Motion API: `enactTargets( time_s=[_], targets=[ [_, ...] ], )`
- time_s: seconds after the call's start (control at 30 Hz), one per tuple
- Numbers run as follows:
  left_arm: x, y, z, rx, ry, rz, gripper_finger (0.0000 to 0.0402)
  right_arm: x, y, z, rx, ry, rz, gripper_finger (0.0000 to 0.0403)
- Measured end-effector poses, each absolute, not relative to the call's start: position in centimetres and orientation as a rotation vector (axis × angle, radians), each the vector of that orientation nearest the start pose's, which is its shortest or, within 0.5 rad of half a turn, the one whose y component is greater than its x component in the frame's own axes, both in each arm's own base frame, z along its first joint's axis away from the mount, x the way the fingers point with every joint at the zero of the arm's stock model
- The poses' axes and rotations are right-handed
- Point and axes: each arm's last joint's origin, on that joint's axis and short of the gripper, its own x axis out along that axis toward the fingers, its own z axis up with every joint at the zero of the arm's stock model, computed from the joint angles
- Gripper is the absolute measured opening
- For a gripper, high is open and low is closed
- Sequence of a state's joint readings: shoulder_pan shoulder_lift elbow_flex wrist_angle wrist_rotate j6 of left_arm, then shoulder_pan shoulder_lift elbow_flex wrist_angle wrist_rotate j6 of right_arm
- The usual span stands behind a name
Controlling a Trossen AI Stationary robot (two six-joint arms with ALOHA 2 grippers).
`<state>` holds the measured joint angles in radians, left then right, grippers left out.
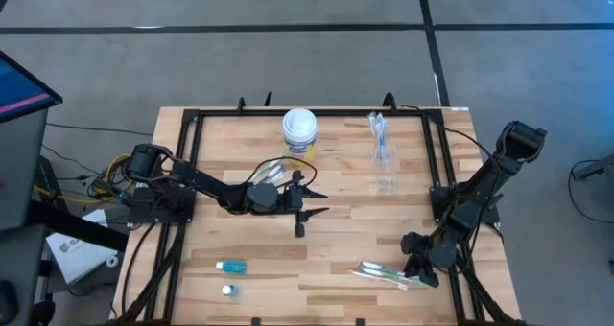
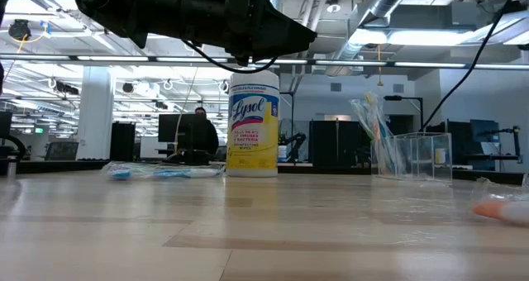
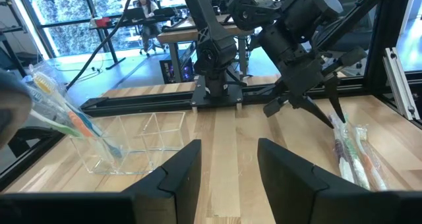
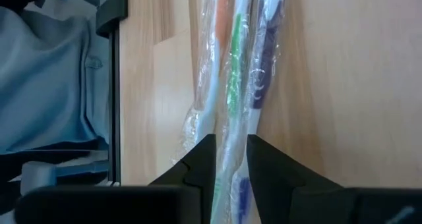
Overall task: Pick & Place toothbrushing station
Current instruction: Put the bottom purple toothbrush into the transparent organizer
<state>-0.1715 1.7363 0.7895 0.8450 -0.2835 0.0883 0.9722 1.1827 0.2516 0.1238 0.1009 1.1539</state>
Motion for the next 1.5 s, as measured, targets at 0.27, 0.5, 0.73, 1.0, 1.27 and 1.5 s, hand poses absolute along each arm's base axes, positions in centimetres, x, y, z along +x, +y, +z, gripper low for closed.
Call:
enactTargets(
  time_s=[0.27, 0.5, 0.73, 1.0, 1.27, 1.5],
  targets=[
    [34.7, -5.2, 19.0, 0.111, 0.104, 0.108, 0.0142, 10.4, 14.9, 11.7, 0.637, 1.088, 0.311, 0.0050],
    [34.7, -5.2, 19.0, 0.111, 0.104, 0.108, 0.0142, 10.3, 14.8, 11.6, 0.656, 1.119, 0.300, 0.0029],
    [34.7, -5.2, 19.0, 0.111, 0.104, 0.108, 0.0142, 10.1, 14.9, 11.6, 0.655, 1.150, 0.327, 0.0004],
    [34.7, -5.2, 19.0, 0.111, 0.104, 0.107, 0.0142, 10.1, 14.7, 11.5, 0.574, 1.131, 0.349, 0.0000],
    [34.7, -5.2, 19.0, 0.111, 0.104, 0.108, 0.0142, 10.8, 15.3, 13.0, 0.484, 1.173, 0.309, 0.0000],
    [34.7, -5.2, 19.0, 0.111, 0.104, 0.107, 0.0142, 12.2, 15.7, 15.0, 0.393, 1.126, 0.310, 0.0000]
  ],
)
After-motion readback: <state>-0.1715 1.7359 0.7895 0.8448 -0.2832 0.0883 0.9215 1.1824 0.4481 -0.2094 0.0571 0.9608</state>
